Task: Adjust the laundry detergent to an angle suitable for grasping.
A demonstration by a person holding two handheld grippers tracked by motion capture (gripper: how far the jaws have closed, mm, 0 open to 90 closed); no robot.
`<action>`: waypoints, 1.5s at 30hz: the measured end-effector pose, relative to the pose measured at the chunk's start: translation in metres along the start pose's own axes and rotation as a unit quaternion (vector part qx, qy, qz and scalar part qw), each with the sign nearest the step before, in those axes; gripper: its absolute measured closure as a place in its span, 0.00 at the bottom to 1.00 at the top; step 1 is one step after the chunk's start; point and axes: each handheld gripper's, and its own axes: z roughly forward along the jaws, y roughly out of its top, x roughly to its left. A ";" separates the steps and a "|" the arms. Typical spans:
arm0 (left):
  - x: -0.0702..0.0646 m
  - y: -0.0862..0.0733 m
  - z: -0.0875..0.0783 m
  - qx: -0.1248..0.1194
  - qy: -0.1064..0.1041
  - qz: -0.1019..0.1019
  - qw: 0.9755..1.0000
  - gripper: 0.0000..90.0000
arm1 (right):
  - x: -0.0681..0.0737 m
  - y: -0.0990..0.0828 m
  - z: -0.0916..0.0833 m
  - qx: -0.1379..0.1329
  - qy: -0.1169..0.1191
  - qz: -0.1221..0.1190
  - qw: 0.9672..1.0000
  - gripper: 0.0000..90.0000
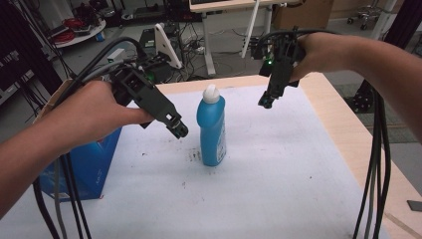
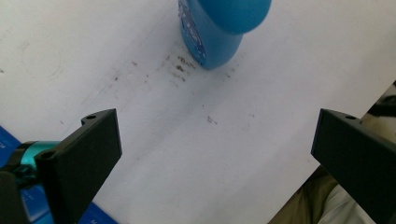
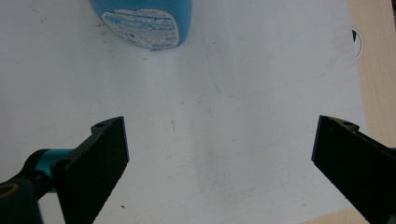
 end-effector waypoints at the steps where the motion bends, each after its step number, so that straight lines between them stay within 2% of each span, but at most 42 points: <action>1: 0.000 0.001 0.000 -0.001 0.001 -0.006 1.000 0.02 | 0.001 -0.002 0.000 0.002 0.000 0.002 1.000 0.03; 4: 0.001 0.006 0.001 0.003 0.003 -0.015 1.000 0.02 | 0.003 -0.007 0.002 0.005 0.002 0.004 1.000 0.03; 10: 0.001 0.017 0.005 0.001 0.005 -0.047 0.999 0.02 | 0.008 -0.017 0.005 0.006 -0.001 0.005 1.000 0.03; 19: 0.001 0.029 0.009 -0.008 0.007 -0.086 0.996 0.02 | 0.015 -0.030 0.008 0.010 -0.008 0.014 1.000 0.03; 26: -0.004 0.042 0.016 -0.009 0.001 -0.103 0.995 0.02 | 0.018 -0.037 0.009 0.013 -0.007 0.016 1.000 0.03; 29: -0.007 0.046 0.018 -0.014 0.003 -0.112 0.994 0.02 | 0.020 -0.039 0.010 0.012 -0.007 0.015 1.000 0.03; 31: -0.009 0.049 0.019 -0.019 -0.004 -0.116 0.993 0.02 | 0.021 -0.040 0.011 0.015 -0.007 0.016 1.000 0.03; 36: -0.012 0.055 0.020 -0.025 -0.006 -0.128 0.991 0.02 | 0.020 -0.043 0.012 0.013 -0.007 0.018 1.000 0.03; 45: -0.020 0.070 0.031 -0.016 0.008 -0.137 0.990 0.02 | 0.019 -0.047 0.013 0.011 -0.004 0.023 1.000 0.03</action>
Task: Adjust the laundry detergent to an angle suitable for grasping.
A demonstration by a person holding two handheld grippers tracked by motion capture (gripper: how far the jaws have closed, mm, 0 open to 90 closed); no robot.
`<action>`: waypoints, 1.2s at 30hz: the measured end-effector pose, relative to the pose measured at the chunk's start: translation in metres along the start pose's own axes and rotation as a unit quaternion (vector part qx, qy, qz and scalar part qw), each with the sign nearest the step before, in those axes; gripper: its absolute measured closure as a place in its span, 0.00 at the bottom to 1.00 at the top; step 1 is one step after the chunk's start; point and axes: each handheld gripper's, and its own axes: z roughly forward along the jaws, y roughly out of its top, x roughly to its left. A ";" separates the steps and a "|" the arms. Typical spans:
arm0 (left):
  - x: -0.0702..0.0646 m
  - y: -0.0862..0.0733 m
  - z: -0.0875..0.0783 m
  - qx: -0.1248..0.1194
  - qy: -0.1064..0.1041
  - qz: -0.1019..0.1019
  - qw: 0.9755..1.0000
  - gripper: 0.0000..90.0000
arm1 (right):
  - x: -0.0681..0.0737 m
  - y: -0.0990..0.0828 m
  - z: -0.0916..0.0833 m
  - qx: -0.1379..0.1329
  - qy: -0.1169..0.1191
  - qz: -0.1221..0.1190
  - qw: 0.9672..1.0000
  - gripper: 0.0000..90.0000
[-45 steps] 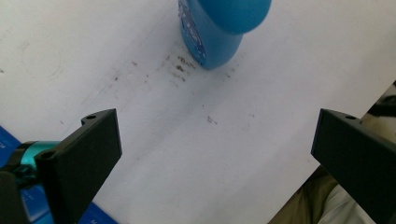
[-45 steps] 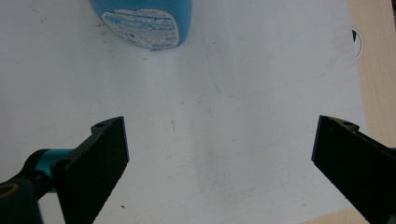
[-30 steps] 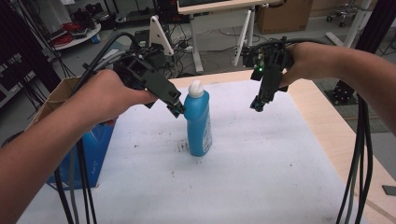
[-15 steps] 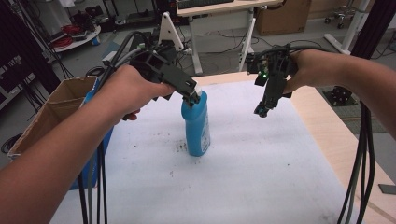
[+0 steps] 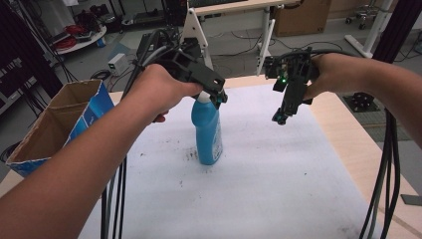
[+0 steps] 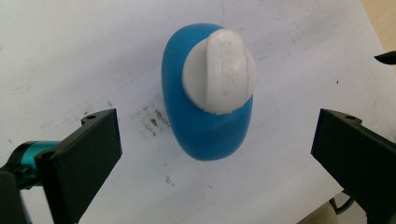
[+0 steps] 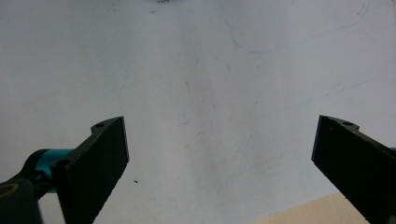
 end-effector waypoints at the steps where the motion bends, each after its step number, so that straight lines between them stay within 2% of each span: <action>1: -0.001 0.001 0.001 0.003 0.003 0.002 1.000 0.02 | 0.000 -0.001 0.001 0.001 0.000 0.001 1.000 0.03; 14: -0.007 0.013 0.024 0.017 0.012 0.002 1.000 0.03 | -0.003 -0.008 0.005 -0.002 0.003 0.005 1.000 0.03; 20: -0.006 0.014 0.035 0.023 0.015 -0.005 1.000 0.03 | -0.004 -0.008 0.006 -0.003 0.004 0.006 1.000 0.03; 22: -0.005 0.014 0.038 0.023 0.017 -0.007 1.000 0.04 | -0.004 -0.009 0.007 -0.002 0.003 0.009 1.000 0.03; 23: -0.005 0.013 0.039 0.021 0.015 -0.008 1.000 0.07 | -0.005 -0.010 0.008 -0.005 0.004 0.006 1.000 0.03; 28: -0.004 0.013 0.044 0.027 0.017 -0.030 0.999 0.11 | -0.005 -0.012 0.012 -0.005 0.008 0.007 1.000 0.03; 36: -0.002 0.012 0.046 0.030 0.023 -0.034 0.999 0.19 | -0.006 -0.014 0.012 -0.008 0.006 0.009 1.000 0.03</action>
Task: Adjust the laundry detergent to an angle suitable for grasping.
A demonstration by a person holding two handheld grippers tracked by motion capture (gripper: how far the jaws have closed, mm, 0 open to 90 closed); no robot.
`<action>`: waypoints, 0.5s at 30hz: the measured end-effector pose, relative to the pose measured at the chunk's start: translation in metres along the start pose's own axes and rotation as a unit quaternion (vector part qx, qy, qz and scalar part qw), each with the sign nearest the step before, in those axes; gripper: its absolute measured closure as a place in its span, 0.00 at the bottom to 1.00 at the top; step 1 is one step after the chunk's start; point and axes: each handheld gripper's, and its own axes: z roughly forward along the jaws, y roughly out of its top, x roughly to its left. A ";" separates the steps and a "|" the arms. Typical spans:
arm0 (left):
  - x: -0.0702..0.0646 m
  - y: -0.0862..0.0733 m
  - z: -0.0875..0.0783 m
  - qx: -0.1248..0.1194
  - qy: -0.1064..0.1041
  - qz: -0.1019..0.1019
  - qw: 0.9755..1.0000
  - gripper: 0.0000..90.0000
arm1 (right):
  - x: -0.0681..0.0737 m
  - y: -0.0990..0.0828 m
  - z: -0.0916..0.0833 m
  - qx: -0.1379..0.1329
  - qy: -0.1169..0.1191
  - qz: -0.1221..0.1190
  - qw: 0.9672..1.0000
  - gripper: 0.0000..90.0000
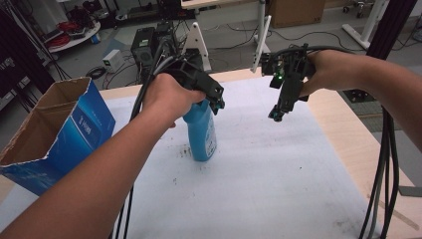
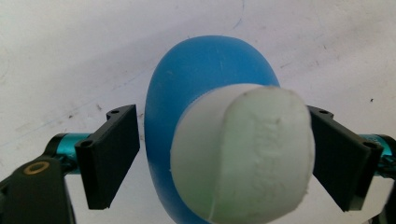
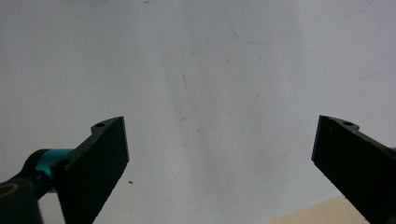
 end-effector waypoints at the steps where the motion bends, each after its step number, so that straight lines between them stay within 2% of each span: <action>1: 0.000 0.000 0.000 -0.001 -0.001 -0.001 1.000 0.19 | 0.000 0.000 0.000 -0.001 0.001 0.001 1.000 0.03; 5: -0.001 0.000 0.001 0.001 -0.002 -0.002 1.000 0.27 | 0.000 0.001 0.001 -0.003 0.003 -0.001 1.000 0.03; 15: 0.002 -0.001 0.001 0.003 -0.004 0.001 1.000 0.37 | 0.000 0.002 0.002 -0.001 0.003 0.000 1.000 0.03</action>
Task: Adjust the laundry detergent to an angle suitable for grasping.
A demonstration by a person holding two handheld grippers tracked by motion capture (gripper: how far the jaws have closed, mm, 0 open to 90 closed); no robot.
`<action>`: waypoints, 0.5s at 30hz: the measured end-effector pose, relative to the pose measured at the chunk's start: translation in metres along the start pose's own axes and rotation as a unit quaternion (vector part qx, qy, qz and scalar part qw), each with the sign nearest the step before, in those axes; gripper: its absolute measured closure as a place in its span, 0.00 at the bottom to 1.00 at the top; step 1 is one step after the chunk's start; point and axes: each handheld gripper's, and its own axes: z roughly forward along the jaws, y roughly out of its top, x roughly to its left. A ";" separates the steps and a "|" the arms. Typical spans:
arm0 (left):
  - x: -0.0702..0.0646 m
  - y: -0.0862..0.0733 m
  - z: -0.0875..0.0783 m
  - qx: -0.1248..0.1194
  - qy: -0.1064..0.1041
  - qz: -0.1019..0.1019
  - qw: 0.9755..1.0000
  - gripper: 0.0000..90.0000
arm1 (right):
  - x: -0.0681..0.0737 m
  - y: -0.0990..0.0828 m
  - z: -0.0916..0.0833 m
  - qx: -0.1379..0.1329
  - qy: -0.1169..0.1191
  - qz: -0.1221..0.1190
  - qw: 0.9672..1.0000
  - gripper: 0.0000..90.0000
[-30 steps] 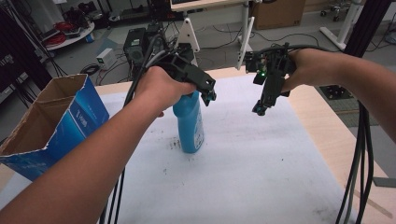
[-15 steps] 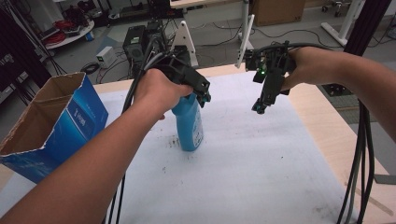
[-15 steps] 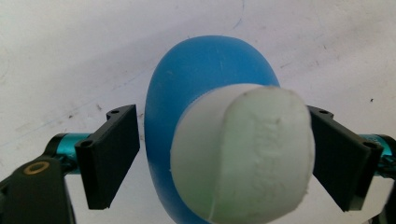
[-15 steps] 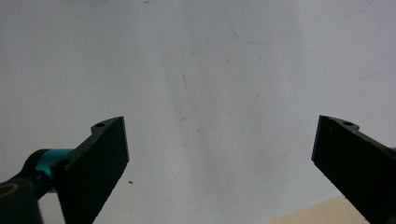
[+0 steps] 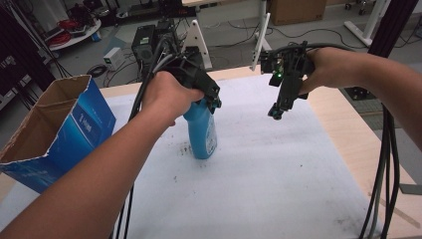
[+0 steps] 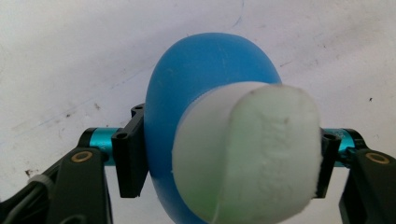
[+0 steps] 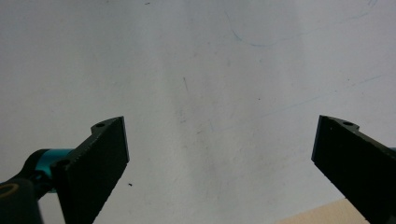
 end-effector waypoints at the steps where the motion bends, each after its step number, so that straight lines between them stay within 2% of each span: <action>1: 0.001 0.000 0.000 -0.004 0.000 0.000 1.000 0.41 | 0.000 0.000 0.000 -0.001 0.000 -0.001 1.000 0.03; 15: 0.006 0.000 -0.001 -0.005 -0.013 0.004 1.000 0.42 | 0.001 0.000 -0.001 0.001 -0.003 -0.001 1.000 0.03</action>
